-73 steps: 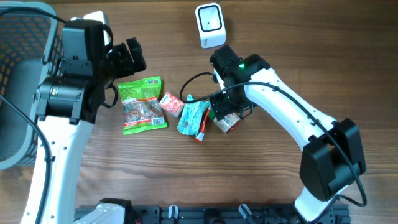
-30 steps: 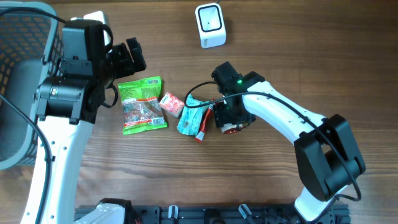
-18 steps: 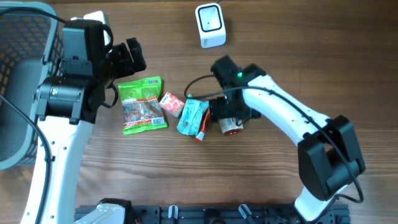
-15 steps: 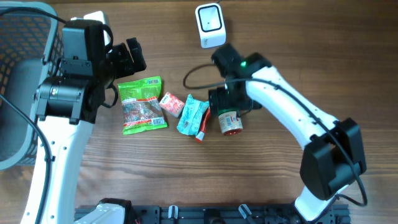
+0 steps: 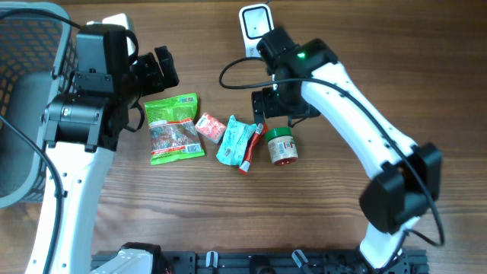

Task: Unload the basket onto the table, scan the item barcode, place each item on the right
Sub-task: 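Lift jar with right gripper toward the white scanner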

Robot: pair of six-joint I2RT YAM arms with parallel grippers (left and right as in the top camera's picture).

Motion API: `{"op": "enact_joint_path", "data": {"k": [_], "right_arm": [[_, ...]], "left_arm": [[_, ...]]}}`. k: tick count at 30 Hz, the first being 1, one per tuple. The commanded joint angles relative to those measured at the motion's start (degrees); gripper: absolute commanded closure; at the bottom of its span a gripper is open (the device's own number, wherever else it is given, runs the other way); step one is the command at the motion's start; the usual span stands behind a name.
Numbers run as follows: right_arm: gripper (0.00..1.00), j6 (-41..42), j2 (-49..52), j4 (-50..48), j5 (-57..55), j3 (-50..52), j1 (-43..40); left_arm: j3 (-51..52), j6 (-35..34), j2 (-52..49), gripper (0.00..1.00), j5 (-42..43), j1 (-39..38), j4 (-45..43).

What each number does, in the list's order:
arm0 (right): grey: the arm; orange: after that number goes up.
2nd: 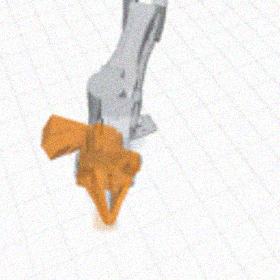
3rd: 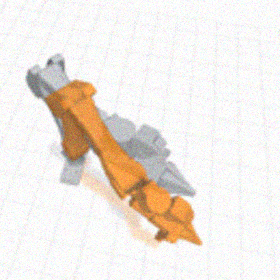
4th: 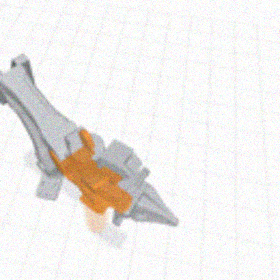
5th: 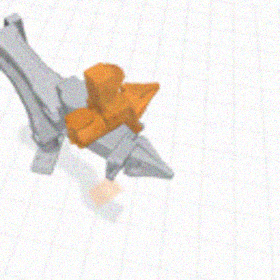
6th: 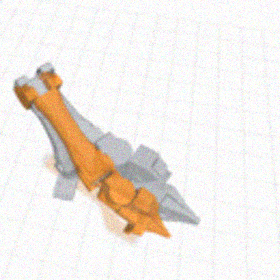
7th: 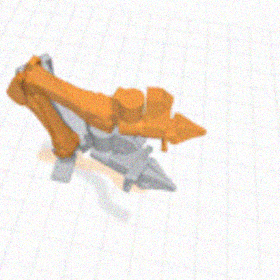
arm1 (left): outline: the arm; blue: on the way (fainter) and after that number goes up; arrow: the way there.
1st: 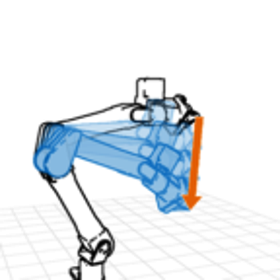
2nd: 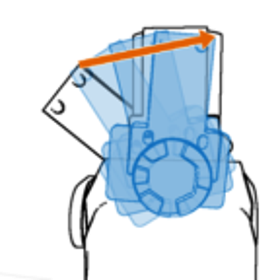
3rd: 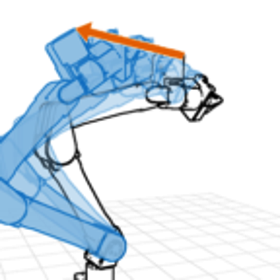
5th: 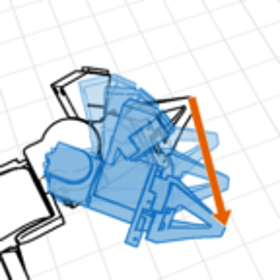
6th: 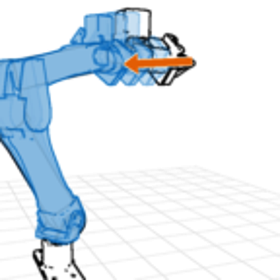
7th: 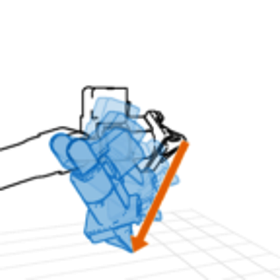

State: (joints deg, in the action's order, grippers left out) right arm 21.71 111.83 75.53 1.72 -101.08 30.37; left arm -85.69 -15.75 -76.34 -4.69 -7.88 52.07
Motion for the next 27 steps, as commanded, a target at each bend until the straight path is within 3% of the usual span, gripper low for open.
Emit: {"op": "enact_joint_path", "data": {"k": [1,15,27], "right_arm": [[0.0,-0.8,4.7,0.2,0.3,-0.5,0.1],[0.07,-2.2,11.6,-3.6,-1.1,3.4,0.6],[0.22,-2.2,11.6,-9.6,-3.4,8.7,0.6]], "left_arm": [[-0.3,0.7,0.0,0.0,-0.5,-0.1,-0.1],[-0.3,0.7,0.0,0.0,-0.5,-0.1,-0.1],[-0.3,0.7,0.0,0.0,-0.5,-0.1,-0.1]]}}
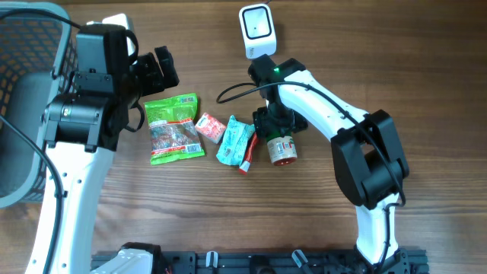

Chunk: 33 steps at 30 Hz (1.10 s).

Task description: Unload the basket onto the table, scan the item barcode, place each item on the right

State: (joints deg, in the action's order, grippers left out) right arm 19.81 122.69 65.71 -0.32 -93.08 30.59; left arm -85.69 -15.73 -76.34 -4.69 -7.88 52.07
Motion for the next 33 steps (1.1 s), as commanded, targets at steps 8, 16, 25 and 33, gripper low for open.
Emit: {"op": "enact_joint_path", "data": {"k": [8,16,25,33], "right_arm": [[0.23,-0.3,0.7,2.5,-0.7,0.7,0.4],[0.39,-0.3,-1.1,5.9,1.8,-2.2,0.1],[0.45,1.4,-16.8,6.7,0.3,-2.4,0.1],[0.45,7.8,-30.4,3.1,-14.4,0.0,0.1]], "left_arm": [[-0.3,0.7,0.0,0.0,-0.5,-0.1,-0.1],[-0.3,0.7,0.0,0.0,-0.5,-0.1,-0.1],[-0.3,0.7,0.0,0.0,-0.5,-0.1,-0.1],[-0.3,0.7,0.0,0.0,-0.5,-0.1,-0.1]]}}
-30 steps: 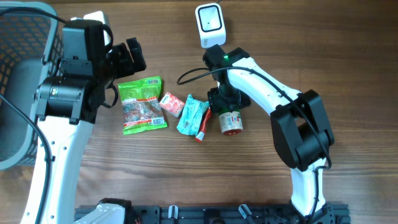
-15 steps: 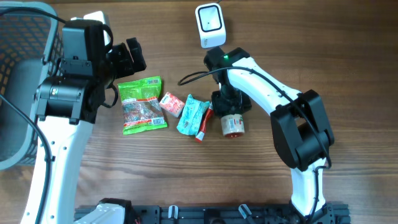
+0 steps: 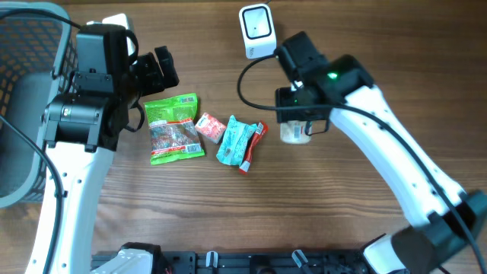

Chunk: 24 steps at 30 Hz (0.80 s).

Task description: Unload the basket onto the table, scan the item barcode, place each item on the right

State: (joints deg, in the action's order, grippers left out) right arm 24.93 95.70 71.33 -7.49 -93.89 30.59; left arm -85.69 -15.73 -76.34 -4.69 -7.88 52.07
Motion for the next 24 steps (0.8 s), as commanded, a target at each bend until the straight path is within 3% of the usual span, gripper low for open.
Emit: {"op": "enact_joint_path", "data": {"k": [1,9,15,24], "right_arm": [[0.45,2.6,-4.5,-5.0,-9.4,2.7,0.1],[0.46,1.8,-10.7,-30.8,-13.1,28.5,0.4],[0.48,-3.9,-11.7,-52.2,-10.4,44.9,0.4],[0.47,-5.7,-12.6,-54.6,-9.0,45.7,0.4]], "left_arm": [[-0.3,0.7,0.0,0.0,-0.5,-0.1,-0.1],[-0.3,0.7,0.0,0.0,-0.5,-0.1,-0.1],[-0.3,0.7,0.0,0.0,-0.5,-0.1,-0.1],[-0.3,0.7,0.0,0.0,-0.5,-0.1,-0.1]]}}
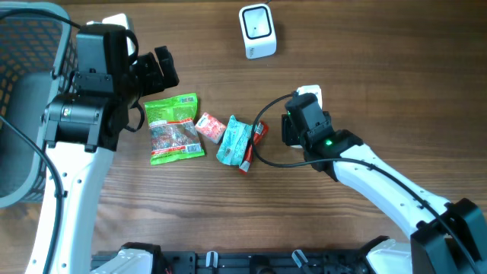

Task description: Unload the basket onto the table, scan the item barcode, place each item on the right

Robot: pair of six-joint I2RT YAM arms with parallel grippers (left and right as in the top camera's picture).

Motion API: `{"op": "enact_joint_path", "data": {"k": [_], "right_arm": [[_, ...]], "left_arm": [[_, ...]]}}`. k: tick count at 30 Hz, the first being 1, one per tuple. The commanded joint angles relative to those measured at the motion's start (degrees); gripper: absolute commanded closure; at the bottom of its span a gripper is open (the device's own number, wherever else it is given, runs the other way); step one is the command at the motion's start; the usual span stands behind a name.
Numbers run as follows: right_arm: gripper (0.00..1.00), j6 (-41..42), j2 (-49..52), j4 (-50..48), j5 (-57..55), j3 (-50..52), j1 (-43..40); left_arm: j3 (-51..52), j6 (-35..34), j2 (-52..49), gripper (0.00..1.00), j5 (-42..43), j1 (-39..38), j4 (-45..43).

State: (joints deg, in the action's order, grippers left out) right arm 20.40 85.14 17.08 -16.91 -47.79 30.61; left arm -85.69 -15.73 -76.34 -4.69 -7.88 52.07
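The white barcode scanner (256, 30) stands at the table's far edge. My right gripper (304, 103) is raised toward the camera at centre right, well in front of the scanner. It is shut on the small jar (309, 93), of which only a white end shows past the wrist; the rest is hidden by the arm. My left gripper (157, 70) hangs open at the far left, just behind the green snack packet (173, 128), holding nothing.
A pink sachet (209, 127), a teal packet (234, 141) and a red stick pack (255, 143) lie in a row beside the green packet. A grey mesh basket (27, 46) fills the left edge. A black cable (262, 148) loops from the right wrist.
My right gripper has moved with the jar from just below the scanner to a spot further right and nearer the front, higher up. The left arm and the packets have not moved.
The right gripper first hovered over the green-lidded jar lying right of the red stick pack. Then it was down on the jar. Then the jar was off the table in the gripper near the scanner, and now it is held further from the scanner.
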Motion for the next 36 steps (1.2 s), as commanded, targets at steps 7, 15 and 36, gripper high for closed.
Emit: {"op": "enact_joint_path", "data": {"k": [7,15,36], "right_arm": [[0.38,-1.3,-2.0,1.1,2.8,-0.3,0.3],[0.36,-1.3,-2.0,2.7,2.8,-0.3,0.3],[0.34,-2.2,-6.6,2.9,3.3,-0.3,0.3]], "left_arm": [[-0.3,0.7,0.0,0.0,-0.5,-0.1,-0.1],[-0.3,0.7,0.0,0.0,-0.5,-0.1,-0.1],[-0.3,0.7,0.0,0.0,-0.5,-0.1,-0.1]]}}
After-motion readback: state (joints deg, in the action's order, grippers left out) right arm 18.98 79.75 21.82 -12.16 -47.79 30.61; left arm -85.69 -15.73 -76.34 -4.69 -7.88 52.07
